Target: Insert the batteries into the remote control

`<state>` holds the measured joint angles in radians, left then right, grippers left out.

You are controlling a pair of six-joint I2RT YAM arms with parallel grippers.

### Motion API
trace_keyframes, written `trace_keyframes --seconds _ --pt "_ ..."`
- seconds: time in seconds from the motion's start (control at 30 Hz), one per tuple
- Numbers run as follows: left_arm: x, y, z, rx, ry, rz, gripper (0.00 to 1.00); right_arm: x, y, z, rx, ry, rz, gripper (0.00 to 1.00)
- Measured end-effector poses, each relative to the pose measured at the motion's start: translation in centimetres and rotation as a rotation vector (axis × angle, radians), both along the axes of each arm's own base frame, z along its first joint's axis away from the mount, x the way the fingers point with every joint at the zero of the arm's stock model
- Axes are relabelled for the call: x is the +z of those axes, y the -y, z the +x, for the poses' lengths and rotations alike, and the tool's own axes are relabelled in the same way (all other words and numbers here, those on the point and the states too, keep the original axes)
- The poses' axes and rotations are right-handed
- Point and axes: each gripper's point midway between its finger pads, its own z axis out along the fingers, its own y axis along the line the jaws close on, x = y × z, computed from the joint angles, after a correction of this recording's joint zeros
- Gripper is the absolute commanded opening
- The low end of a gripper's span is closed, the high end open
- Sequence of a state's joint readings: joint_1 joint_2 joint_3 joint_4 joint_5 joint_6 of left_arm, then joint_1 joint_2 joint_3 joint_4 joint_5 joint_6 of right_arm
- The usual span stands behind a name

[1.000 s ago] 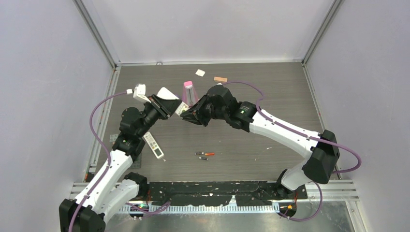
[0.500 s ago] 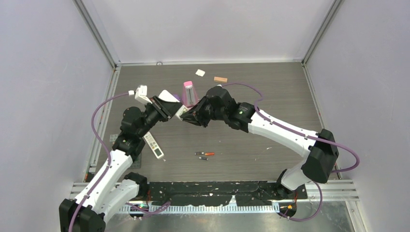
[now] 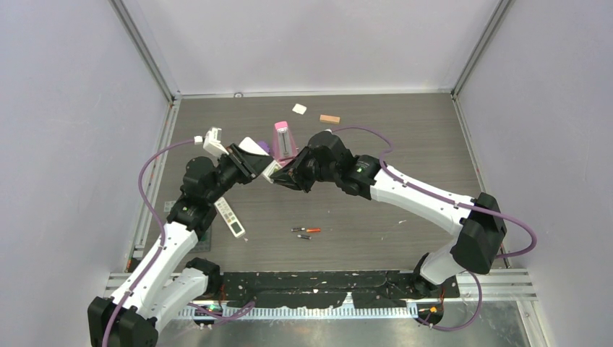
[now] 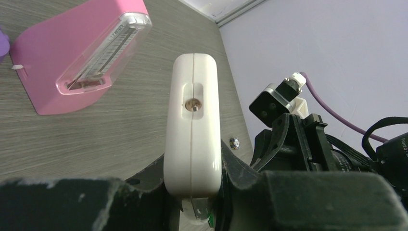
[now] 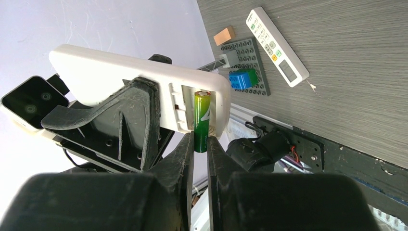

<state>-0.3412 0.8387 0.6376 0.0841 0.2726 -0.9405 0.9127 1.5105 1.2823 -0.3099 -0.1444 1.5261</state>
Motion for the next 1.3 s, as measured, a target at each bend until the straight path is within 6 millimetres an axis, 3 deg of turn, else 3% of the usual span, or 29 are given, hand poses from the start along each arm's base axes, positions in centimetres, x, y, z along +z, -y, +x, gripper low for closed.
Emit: trace_keyframes --seconds 0.8,1.03,1.3 --pt "-0.02 -0.24 0.14 0.008 0.021 0.026 0.0 -0.42 -0.01 -0.11 -0.008 -0.026 0.008 0.14" --pt "0.09 -0.27 0.05 0.008 0.024 0.024 0.0 -0.34 0.04 0.12 -0.012 -0.023 0.013 0.17" --pt "-0.27 -0.28 -0.22 0.006 -0.014 0.027 0.0 -0.68 0.08 0.08 -0.01 -0.029 0.008 0.29"
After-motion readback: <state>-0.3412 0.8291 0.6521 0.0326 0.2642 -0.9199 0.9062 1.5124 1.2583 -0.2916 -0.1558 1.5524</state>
